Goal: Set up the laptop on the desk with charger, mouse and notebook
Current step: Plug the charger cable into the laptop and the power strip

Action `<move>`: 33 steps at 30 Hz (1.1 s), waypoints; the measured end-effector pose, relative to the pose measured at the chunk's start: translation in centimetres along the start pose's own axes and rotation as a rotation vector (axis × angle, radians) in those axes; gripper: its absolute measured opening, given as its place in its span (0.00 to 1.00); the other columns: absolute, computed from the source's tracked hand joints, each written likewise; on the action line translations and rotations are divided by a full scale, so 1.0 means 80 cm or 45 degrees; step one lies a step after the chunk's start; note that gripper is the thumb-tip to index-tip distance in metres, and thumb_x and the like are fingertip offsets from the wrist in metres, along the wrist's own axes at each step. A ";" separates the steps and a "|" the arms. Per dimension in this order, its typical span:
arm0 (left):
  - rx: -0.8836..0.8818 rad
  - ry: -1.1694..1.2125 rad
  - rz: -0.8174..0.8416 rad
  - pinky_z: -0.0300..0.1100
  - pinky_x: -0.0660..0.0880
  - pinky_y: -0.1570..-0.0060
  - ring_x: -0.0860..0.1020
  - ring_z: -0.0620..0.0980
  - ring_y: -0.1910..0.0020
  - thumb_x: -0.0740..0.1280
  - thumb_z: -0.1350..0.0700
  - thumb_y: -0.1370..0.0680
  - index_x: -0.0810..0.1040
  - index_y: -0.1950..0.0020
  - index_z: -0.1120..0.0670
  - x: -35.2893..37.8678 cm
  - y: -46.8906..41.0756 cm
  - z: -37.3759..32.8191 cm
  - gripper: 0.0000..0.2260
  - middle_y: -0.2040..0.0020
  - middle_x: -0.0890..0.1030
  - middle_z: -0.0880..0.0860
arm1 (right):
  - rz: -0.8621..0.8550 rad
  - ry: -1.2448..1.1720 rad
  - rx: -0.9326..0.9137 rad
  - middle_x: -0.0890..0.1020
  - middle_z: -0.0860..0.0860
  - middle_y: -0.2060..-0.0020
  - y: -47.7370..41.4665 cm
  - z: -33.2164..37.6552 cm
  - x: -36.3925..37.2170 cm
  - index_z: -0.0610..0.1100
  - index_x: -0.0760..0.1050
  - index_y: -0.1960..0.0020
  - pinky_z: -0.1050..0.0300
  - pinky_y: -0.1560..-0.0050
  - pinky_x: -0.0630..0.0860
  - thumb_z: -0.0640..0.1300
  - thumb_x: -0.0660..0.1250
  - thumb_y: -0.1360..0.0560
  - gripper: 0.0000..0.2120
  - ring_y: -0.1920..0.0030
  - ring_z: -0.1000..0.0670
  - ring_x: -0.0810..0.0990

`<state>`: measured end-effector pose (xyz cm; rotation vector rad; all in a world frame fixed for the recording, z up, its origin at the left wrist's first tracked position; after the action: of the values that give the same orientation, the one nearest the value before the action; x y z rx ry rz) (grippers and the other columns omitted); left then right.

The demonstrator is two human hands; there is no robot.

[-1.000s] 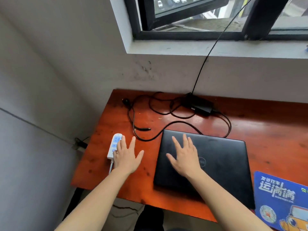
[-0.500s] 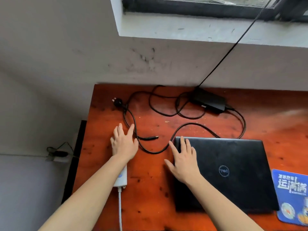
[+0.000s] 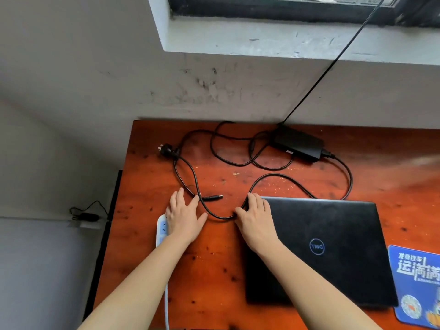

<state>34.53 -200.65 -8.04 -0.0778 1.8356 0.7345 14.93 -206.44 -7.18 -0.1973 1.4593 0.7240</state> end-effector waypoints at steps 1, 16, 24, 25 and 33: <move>-0.011 -0.009 0.006 0.57 0.56 0.26 0.47 0.58 0.21 0.64 0.40 0.21 0.64 0.24 0.44 0.001 0.003 -0.002 0.27 0.19 0.51 0.57 | -0.016 0.021 -0.044 0.71 0.40 0.31 -0.006 -0.004 -0.002 0.49 0.80 0.42 0.42 0.28 0.64 0.51 0.62 0.19 0.11 0.28 0.38 0.65; 0.114 -0.011 -0.349 0.55 0.71 0.43 0.71 0.58 0.35 0.69 0.57 0.22 0.82 0.41 0.52 0.010 0.004 -0.028 0.11 0.39 0.79 0.57 | -0.438 -0.598 -0.134 0.78 0.47 0.55 -0.124 -0.033 -0.070 0.46 0.80 0.46 0.52 0.58 0.73 0.53 0.65 0.19 0.11 0.53 0.44 0.79; 0.460 -0.106 -0.470 0.52 0.72 0.54 0.75 0.57 0.48 0.72 0.56 0.24 0.83 0.48 0.51 0.037 0.024 -0.040 0.05 0.52 0.80 0.52 | -0.205 -0.365 -0.001 0.66 0.43 0.23 -0.055 -0.062 -0.003 0.44 0.67 0.24 0.41 0.25 0.61 0.47 0.56 0.16 0.21 0.22 0.42 0.62; 0.481 -0.088 -0.468 0.52 0.71 0.54 0.74 0.56 0.49 0.72 0.56 0.23 0.83 0.47 0.51 0.039 0.027 -0.043 0.06 0.52 0.79 0.52 | -0.271 -0.354 0.117 0.65 0.41 0.23 -0.034 -0.075 0.005 0.43 0.66 0.24 0.40 0.23 0.59 0.48 0.55 0.16 0.22 0.21 0.41 0.60; 0.431 0.146 -0.396 0.47 0.72 0.50 0.72 0.53 0.47 0.67 0.56 0.19 0.82 0.39 0.50 0.055 0.024 -0.070 0.11 0.50 0.76 0.53 | -0.273 -0.120 0.296 0.62 0.40 0.22 0.028 -0.109 0.038 0.43 0.62 0.22 0.42 0.21 0.51 0.58 0.49 0.17 0.29 0.21 0.40 0.56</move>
<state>27.38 -200.74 -9.84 -0.1828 1.9742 0.2017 6.28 -208.43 -10.62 -0.1361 1.3941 0.3814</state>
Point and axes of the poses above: each hand's wrist, its own y-axis away from the middle knuckle, its own x-axis out of the palm, z = x × y, the point moved 2 cm from there along -y, towards the middle knuckle
